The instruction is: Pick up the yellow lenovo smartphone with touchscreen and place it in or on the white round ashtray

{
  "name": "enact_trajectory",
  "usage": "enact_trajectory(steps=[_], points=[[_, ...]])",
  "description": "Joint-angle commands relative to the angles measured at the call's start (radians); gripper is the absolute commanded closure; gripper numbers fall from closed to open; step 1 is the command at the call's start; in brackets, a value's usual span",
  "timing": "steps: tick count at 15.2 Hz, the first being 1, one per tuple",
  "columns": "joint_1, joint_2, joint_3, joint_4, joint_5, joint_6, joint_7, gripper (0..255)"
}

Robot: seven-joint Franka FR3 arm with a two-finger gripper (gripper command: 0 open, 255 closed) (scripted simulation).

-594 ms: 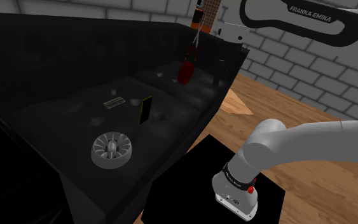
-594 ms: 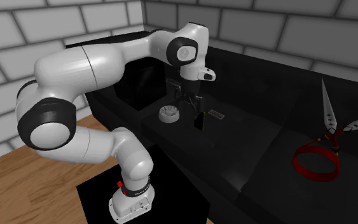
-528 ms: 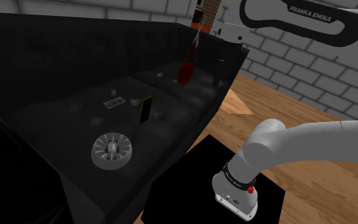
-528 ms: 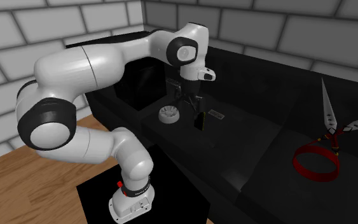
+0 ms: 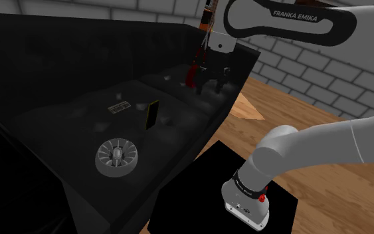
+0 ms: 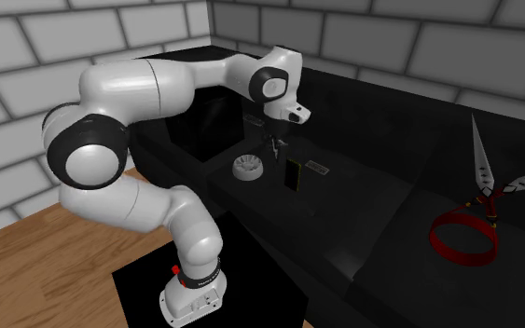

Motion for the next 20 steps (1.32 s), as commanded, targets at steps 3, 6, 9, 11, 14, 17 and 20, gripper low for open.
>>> enact_trajectory(steps=[3, 6, 9, 11, 14, 17, 20], points=[[-0.044, 0.099, 0.090, 0.011, 0.077, 0.115, 0.261, 0], [-0.080, 0.191, 0.148, 0.040, 0.111, 0.203, 0.443, 0], [-0.120, 0.291, 0.200, 0.079, 0.127, 0.289, 0.622, 0], [-0.147, 0.360, 0.230, 0.111, 0.126, 0.344, 0.742, 0], [-0.184, 0.465, 0.264, 0.164, 0.108, 0.422, 0.922, 0], [-0.210, 0.552, 0.281, 0.211, 0.080, 0.480, 1.071, 0], [-0.208, 0.569, 0.286, 0.186, 0.077, 0.521, 1.075, 0]])
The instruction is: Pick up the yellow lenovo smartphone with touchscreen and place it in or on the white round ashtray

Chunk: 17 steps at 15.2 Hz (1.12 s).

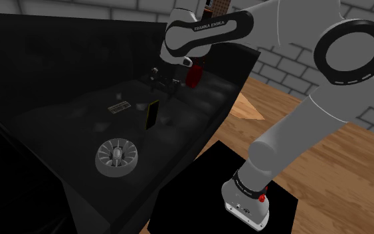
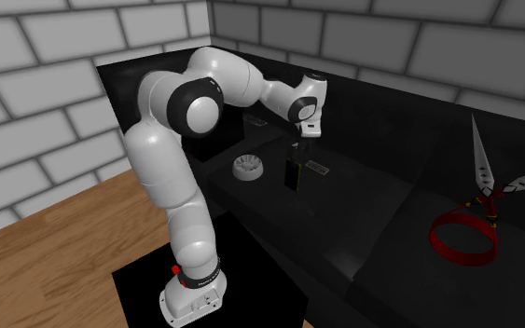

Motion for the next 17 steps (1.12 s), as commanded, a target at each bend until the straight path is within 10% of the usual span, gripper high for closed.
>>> enact_trajectory(steps=[1, 12, 13, 17], points=[[0.000, 0.015, 0.003, -0.011, -0.004, 0.027, 0.009, 0], [0.002, 0.039, 0.009, -0.037, -0.009, 0.076, 0.014, 0], [0.002, 0.039, 0.009, -0.037, -0.009, 0.076, 0.014, 255], [0.002, 0.039, 0.009, -0.037, -0.009, 0.076, 0.014, 255]])
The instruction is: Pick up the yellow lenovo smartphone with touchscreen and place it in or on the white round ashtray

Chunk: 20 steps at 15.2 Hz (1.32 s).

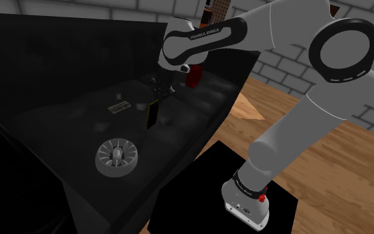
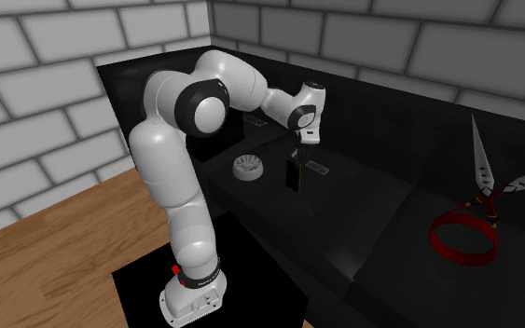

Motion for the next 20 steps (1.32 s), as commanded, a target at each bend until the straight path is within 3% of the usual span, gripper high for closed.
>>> enact_trajectory(steps=[1, 5, 20], points=[[0.000, 0.001, 0.001, -0.002, 0.000, 0.000, 0.000, 255], [0.001, 0.001, 0.001, -0.001, 0.000, 0.000, 0.000, 255], [-0.004, -0.074, -0.016, 0.132, 0.013, -0.206, 0.000, 255]])
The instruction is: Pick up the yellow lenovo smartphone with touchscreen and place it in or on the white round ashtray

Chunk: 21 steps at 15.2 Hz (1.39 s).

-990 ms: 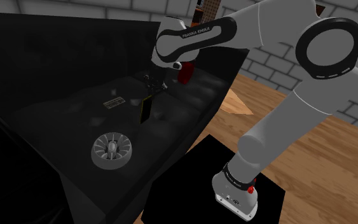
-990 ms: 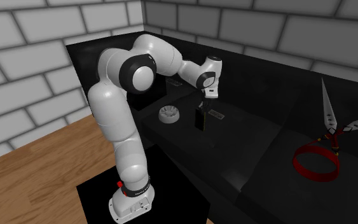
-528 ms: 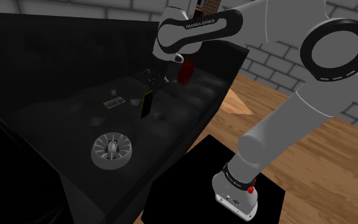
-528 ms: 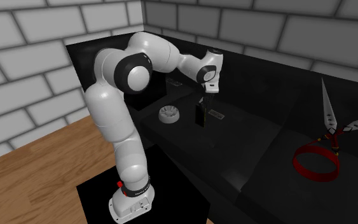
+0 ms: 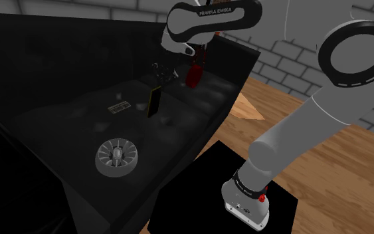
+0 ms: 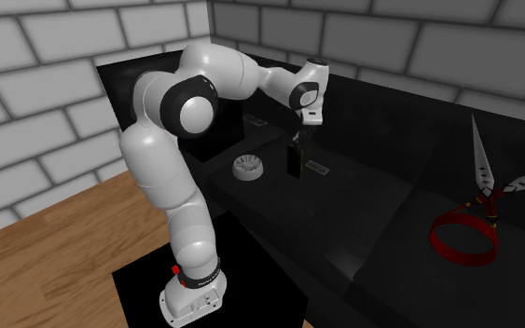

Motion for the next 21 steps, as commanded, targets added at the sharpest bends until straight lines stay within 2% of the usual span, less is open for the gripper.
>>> enact_trajectory(steps=[1, 9, 21], points=[[-0.001, -0.008, -0.003, 0.022, 0.001, -0.030, 0.001, 255], [-0.004, -0.023, -0.010, 0.103, 0.000, -0.125, 0.006, 255], [0.103, -0.080, 0.145, 0.189, 0.044, -0.224, 0.273, 255]])
